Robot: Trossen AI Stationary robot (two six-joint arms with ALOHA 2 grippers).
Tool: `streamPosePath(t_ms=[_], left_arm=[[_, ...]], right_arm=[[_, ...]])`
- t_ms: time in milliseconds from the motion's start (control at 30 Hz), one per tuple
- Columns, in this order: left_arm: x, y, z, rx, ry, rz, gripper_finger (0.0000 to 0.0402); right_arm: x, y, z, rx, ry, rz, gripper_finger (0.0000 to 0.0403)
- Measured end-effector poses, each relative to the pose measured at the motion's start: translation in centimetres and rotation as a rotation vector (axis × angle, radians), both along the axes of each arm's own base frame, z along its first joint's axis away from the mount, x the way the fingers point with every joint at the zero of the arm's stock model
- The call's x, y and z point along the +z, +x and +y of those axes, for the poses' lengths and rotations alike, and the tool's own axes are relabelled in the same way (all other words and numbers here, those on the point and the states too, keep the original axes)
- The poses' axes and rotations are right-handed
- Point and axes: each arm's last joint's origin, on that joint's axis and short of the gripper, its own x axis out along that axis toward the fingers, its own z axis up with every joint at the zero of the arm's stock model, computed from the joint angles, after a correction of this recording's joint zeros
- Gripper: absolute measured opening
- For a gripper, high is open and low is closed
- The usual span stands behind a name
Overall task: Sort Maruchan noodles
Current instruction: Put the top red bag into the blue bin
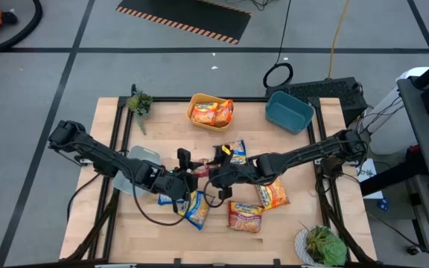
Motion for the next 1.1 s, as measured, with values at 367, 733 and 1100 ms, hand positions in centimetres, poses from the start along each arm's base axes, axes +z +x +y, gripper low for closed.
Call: streamPosePath(t_ms=[367,733,1100], left_arm=[[0.3,-0.2,0.0,0.187,0.014,-0.120,0.0303],[1.6,-2.2,0.6,0.304,0.006,-0.180,0.0359],[1.7,-4.8,3.5,0.492,-0.026,-0.116,0.0360]], right_arm=[[0.5,-0.2,-0.2,-0.018,0.006,-0.013,0.0107],[2.1,-3.4,-4.4,-0.392,-0.012,0.048,0.0110],[3.5,-7.6,-10.8,-0.904,-0.061,0.031,0.0124]])
